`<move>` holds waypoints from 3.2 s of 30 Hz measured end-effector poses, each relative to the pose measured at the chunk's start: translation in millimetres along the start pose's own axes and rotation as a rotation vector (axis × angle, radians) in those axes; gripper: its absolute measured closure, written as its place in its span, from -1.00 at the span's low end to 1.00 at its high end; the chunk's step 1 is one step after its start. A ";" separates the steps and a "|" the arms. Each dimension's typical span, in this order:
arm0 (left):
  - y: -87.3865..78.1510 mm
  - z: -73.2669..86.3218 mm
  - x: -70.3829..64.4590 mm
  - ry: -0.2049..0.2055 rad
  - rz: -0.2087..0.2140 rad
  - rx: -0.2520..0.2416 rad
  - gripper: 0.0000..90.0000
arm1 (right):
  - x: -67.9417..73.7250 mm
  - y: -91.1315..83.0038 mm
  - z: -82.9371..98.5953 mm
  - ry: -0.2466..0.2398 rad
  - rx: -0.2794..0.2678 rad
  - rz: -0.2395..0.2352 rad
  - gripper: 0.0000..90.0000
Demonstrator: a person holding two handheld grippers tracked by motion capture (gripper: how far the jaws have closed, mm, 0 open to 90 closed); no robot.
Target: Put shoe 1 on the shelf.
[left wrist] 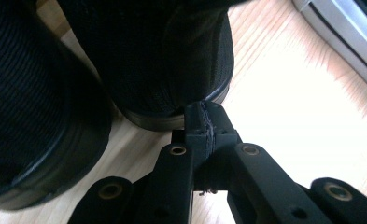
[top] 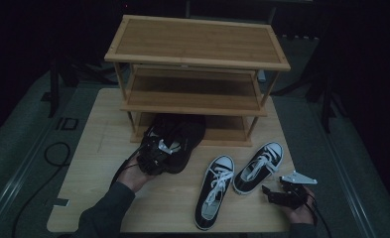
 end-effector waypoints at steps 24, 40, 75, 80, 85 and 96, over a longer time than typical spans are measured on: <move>18.3 -56.4 -19.0 0.076 0.018 -0.070 1.00 | 0.0 0.0 0.0 0.000 0.000 -0.001 -0.63; 33.7 -89.7 -14.6 0.069 -0.059 -0.082 1.00 | -0.1 0.3 -0.2 -0.003 0.000 -0.003 -0.63; 35.7 -90.8 11.5 -0.017 -0.084 -0.094 0.95 | -0.1 0.4 -0.3 -0.005 0.000 -0.005 -0.64; 31.3 -80.5 11.3 -0.021 -0.066 -0.096 0.94 | -0.1 0.4 -0.2 -0.005 0.000 -0.005 -0.63; 23.8 -68.2 9.0 -0.010 -0.058 -0.097 0.94 | -0.1 0.4 -0.2 -0.005 0.000 -0.005 -0.64; 7.6 -40.5 7.3 -0.005 -0.035 -0.103 0.94 | 0.0 0.4 -0.2 -0.005 0.000 -0.005 -0.63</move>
Point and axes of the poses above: each handheld gripper's, and its own axes: y roughly forward along the jaws, z roughly out of its underside, x roughly to its left, the point moved 2 cm from there along y, roughly forward along the jaws
